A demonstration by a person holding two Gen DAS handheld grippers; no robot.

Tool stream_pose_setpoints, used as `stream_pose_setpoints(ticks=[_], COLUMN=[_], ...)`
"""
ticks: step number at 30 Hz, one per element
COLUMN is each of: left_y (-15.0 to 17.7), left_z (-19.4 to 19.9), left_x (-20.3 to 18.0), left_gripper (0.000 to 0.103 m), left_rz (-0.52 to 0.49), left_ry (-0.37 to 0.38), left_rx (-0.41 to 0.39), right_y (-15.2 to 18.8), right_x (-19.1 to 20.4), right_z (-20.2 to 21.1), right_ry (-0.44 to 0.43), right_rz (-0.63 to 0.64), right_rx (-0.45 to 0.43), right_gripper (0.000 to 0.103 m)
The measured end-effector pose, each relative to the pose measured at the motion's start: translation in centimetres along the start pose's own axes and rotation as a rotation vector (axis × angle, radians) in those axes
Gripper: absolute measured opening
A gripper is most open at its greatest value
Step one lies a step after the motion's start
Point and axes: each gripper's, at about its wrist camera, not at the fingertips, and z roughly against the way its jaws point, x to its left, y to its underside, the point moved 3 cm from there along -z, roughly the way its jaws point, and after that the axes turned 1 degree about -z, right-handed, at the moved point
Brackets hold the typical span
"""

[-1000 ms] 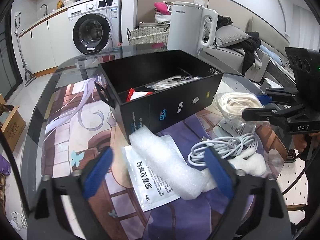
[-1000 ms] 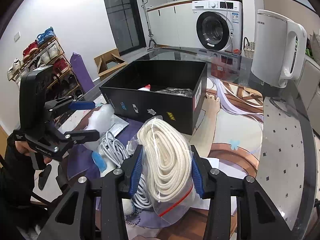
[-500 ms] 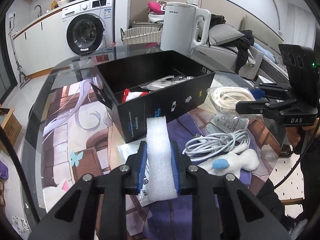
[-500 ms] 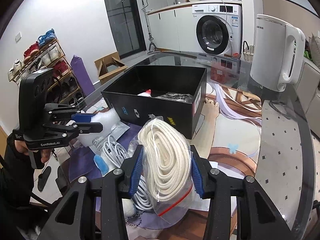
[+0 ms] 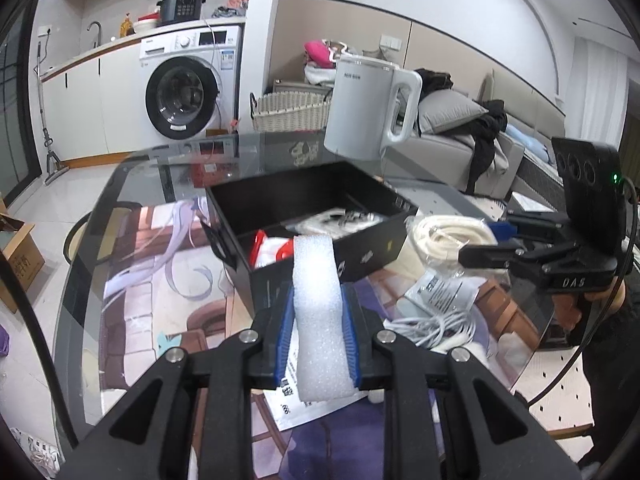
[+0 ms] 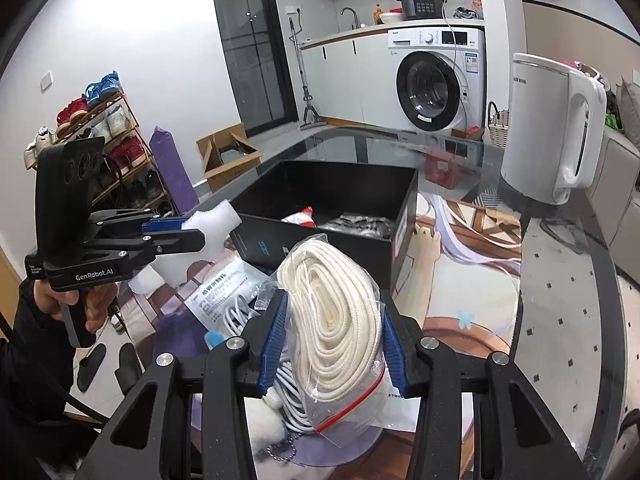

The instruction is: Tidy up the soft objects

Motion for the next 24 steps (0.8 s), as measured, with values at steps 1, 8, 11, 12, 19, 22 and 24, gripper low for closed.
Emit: stream_pose_setpoints(ticks=[1, 8, 11, 12, 19, 22, 24], left_y=[-0.2, -1.1, -1.5, -1.6, -2.5, -2.9, -3.3], left_z=[0.3, 0.6, 0.6, 0.5, -0.3, -0.8, -1.2], left_x=[-0.1, -0.1, 0.0, -0.1, -0.1, -0.1, -0.1], left_gripper=[0.021, 0.021, 0.021, 0.021, 0.021, 0.021, 0.021], left_rz=[0.001, 0.015, 0.025, 0.028, 0.037, 0.039, 0.041], left_ry=[-0.001, -0.012, -0.015, -0.017, -0.037, -0.047, -0.052], left_rx=[-0.013, -0.044, -0.061, -0.064, -0.072, -0.073, -0.078], right_y=[-0.1, -1.2, -1.9, -2.1, -3.7, -4.4, -4.9], right_x=[0.1, 0.2, 0.4, 0.4, 0.5, 0.5, 0.5], right_z=[0.1, 0.4, 0.4, 0.3, -0.2, -0.7, -1.1], right_ry=[0.001, 0.004, 0.007, 0.009, 0.028, 0.044, 0.054], right_rz=[-0.002, -0.018, -0.017, -0.016, -0.026, -0.023, -0.019], right_rx=[-0.006, -0.04, -0.052, -0.055, -0.082, -0.083, -0.084], right_gripper=[0.044, 0.044, 0.044, 0.044, 0.044, 0.044, 0.044])
